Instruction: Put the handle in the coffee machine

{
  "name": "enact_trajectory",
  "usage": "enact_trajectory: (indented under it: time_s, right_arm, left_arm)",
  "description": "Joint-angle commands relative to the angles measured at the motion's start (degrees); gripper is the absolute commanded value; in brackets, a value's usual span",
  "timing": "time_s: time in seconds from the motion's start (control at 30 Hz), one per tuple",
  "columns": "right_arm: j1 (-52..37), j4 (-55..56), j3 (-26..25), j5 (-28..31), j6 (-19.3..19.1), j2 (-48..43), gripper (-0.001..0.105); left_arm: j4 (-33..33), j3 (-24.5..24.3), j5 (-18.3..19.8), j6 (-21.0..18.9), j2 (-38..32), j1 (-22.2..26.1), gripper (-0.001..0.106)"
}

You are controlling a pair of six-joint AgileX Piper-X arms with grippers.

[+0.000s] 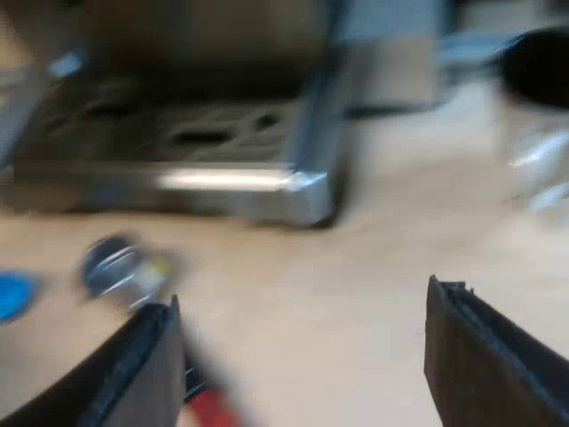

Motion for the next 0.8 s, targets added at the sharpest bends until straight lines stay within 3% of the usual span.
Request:
enact_trajectory:
  time_s: [0.03,0.33,0.43,0.63,0.8]
  right_arm:
    - [-0.1,0.5,-1.9,-6.3,-0.1,3.8,0.060]
    - [-0.1,0.3,-7.6,-15.4,-1.7,15.2,0.060]
    - [-0.1,0.0,-8.9,-17.5,-2.3,18.5,0.060]
    - [3.2,0.0,-9.6,-16.8,-2.9,24.0,0.060]
    - [13.6,-0.2,-9.6,-6.9,-2.2,28.9,0.060]
  left_arm:
    - [-0.8,-0.5,3.1,0.0,2.1,-2.0,0.076]
    - [-4.1,-0.5,3.1,0.0,7.2,-11.6,0.076]
    - [-5.6,-0.5,4.8,0.0,9.9,-13.7,0.076]
    - [-8.1,-0.5,5.7,0.1,15.6,-17.8,0.076]
    - [-11.0,-0.5,5.6,1.6,21.1,-22.5,0.076]
